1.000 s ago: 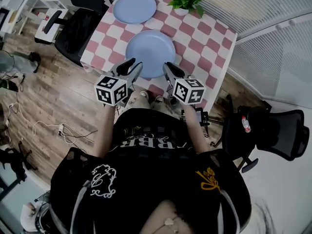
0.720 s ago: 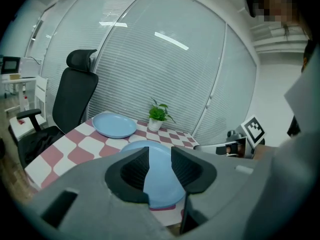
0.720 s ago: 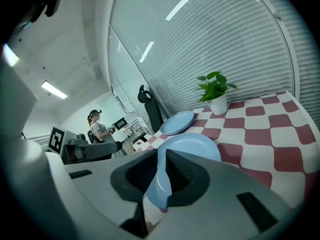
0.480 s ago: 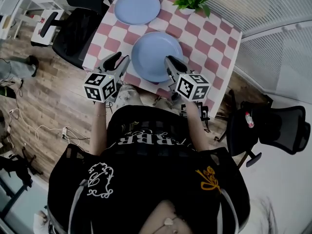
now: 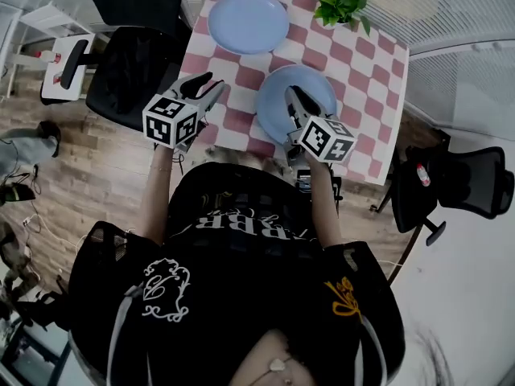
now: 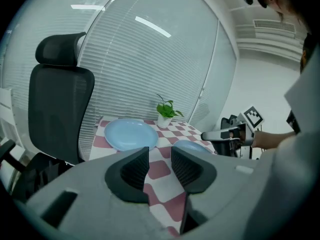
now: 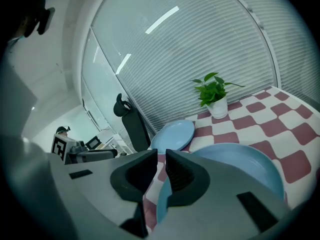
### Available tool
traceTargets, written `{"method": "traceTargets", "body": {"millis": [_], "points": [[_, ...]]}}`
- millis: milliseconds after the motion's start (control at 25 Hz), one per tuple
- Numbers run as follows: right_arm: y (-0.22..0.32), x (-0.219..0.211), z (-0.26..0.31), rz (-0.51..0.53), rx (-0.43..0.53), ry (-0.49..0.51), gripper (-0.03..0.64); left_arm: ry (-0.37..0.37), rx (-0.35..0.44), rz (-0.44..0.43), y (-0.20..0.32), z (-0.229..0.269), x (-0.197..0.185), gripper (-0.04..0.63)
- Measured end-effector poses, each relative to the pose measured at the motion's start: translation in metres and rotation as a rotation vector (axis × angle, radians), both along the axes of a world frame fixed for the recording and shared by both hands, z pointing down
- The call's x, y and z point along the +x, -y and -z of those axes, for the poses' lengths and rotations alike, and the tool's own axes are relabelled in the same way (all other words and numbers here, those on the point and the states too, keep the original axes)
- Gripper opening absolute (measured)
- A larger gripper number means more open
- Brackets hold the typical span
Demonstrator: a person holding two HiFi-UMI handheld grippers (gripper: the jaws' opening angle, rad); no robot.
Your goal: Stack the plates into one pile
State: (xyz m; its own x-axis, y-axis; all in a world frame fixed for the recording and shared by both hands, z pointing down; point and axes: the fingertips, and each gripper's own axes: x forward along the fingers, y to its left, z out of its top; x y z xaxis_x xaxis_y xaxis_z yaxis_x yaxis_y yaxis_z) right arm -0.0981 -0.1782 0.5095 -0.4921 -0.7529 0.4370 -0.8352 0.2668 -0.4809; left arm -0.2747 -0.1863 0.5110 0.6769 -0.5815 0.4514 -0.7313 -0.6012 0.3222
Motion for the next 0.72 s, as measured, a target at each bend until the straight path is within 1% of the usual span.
{"method": "traceTargets", "body": {"millis": [120,200,280,360,480,600,640,680,720], "points": [[0.022,-0.026,-0.004,-0.008,0.008,-0.056,0.052,0.008,-0.001,-0.033,0.036,-0.004,-0.022,0.149],[0.041,-0.038,-0.006,-0.026,0.01,-0.07,0.052,0.014,0.007,-0.047,0.062,-0.007,-0.033,0.149],[0.062,-0.045,-0.009,-0.044,0.005,-0.088,0.052,0.02,0.009,-0.061,0.089,-0.01,-0.041,0.149],[0.085,-0.044,-0.016,-0.061,-0.008,-0.127,0.054,0.026,-0.003,-0.073,0.116,-0.017,-0.044,0.149],[0.118,-0.035,-0.036,-0.087,-0.051,-0.188,0.054,0.075,-0.055,-0.102,0.151,-0.042,-0.046,0.157],[0.141,-0.024,-0.063,-0.086,-0.128,-0.234,0.063,0.155,-0.128,-0.133,0.175,-0.075,-0.049,0.234],[0.146,-0.022,-0.072,-0.07,-0.16,-0.253,0.093,0.172,-0.152,-0.14,0.181,-0.085,-0.05,0.242],[0.15,-0.02,-0.081,-0.048,-0.192,-0.274,0.133,0.182,-0.176,-0.144,0.185,-0.094,-0.049,0.249],[0.153,-0.018,-0.09,-0.028,-0.224,-0.295,0.159,0.184,-0.197,-0.148,0.188,-0.102,-0.048,0.257]]}}
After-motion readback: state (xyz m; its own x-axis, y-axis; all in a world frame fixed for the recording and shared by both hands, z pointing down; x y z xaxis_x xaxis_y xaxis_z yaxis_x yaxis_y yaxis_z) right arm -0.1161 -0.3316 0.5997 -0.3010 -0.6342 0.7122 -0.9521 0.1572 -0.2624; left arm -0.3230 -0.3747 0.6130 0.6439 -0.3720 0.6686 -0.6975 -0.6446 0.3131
